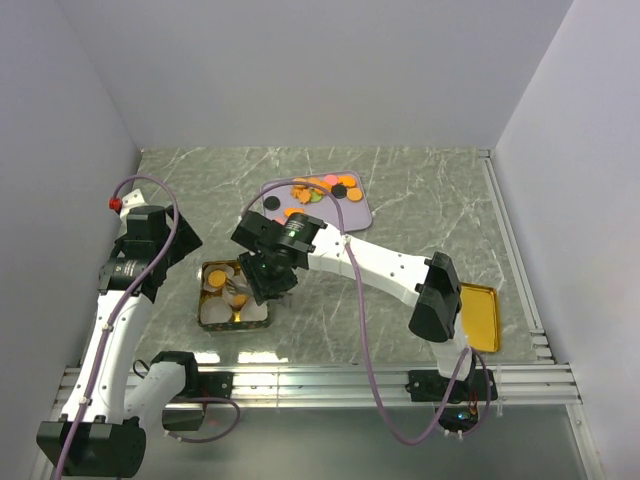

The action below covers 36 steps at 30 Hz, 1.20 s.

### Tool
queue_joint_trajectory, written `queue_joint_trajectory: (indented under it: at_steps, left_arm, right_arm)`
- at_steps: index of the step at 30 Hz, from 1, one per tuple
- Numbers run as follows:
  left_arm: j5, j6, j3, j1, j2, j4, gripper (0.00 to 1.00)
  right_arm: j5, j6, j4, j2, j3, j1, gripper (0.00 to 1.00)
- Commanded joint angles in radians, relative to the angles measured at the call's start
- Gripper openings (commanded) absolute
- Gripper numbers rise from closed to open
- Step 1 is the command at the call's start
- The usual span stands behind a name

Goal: Pack the cookies

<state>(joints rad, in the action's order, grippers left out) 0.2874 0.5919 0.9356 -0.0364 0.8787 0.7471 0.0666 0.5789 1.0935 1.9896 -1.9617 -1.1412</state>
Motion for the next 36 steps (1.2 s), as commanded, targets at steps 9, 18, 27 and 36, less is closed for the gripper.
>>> queue_joint_trajectory:
  at_steps: [9,18,27,36]
  left_arm:
    - [0.015,0.006,0.006,-0.007,-0.012,-0.005,0.98]
    - [0.009,0.003,0.005,-0.013,-0.006,-0.009,0.99]
    - [-0.001,-0.001,0.003,-0.014,-0.001,-0.014,1.00]
    - [-0.007,-0.006,0.003,-0.016,0.005,-0.017,0.99]
  right_arm:
    - [-0.065,-0.008,0.051,0.002,-0.180,0.020,0.54]
    - [-0.116,-0.062,0.095,-0.018,-0.203,0.161,0.54]
    - [-0.156,-0.126,0.115,0.003,-0.198,0.297,0.54]
    - [-0.215,-0.163,0.134,0.060,-0.218,0.397,0.54]
